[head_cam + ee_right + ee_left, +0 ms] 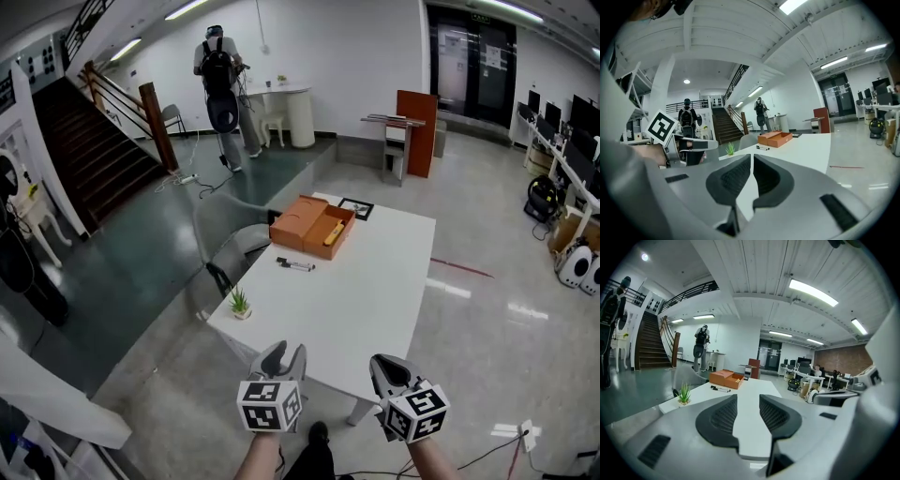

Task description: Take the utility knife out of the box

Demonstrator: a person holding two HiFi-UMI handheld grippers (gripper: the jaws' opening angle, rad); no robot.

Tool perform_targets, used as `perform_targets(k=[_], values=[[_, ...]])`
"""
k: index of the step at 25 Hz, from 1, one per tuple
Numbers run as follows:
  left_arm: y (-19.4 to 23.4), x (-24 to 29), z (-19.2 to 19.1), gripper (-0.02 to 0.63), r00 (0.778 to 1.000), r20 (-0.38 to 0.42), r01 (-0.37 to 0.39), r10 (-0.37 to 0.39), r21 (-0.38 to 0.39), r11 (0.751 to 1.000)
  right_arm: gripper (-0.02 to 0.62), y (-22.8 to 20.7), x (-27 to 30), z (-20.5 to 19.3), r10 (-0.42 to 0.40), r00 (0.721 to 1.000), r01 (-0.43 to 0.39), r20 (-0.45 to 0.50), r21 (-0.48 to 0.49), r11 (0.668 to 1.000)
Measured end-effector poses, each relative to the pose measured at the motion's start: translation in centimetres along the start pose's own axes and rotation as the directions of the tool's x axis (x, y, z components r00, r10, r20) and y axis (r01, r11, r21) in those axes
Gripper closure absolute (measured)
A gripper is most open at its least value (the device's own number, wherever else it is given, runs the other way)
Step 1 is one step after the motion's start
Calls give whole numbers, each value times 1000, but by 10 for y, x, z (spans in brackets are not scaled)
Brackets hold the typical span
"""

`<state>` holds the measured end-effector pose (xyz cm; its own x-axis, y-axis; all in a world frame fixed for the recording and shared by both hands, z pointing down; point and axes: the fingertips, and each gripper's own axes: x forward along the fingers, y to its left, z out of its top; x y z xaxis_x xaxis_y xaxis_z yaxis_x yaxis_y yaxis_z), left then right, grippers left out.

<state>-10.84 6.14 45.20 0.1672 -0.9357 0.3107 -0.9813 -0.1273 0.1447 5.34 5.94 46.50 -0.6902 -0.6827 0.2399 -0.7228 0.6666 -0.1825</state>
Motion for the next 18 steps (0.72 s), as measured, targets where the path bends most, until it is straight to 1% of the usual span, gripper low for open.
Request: perform_targets(k=[10, 14, 18], values=[[67, 110, 43, 483, 998, -17, 56, -56, 2, 998, 594, -46, 107, 35, -96, 995, 96, -17, 13, 995], [89, 141, 55, 483, 997, -14, 79, -79, 3, 997, 594, -55, 137, 41, -131, 991, 132, -25, 14, 991], [96, 164, 62, 483, 995, -28, 98, -98, 7, 995, 594, -68, 150, 48, -165, 986, 166, -28, 15, 986]])
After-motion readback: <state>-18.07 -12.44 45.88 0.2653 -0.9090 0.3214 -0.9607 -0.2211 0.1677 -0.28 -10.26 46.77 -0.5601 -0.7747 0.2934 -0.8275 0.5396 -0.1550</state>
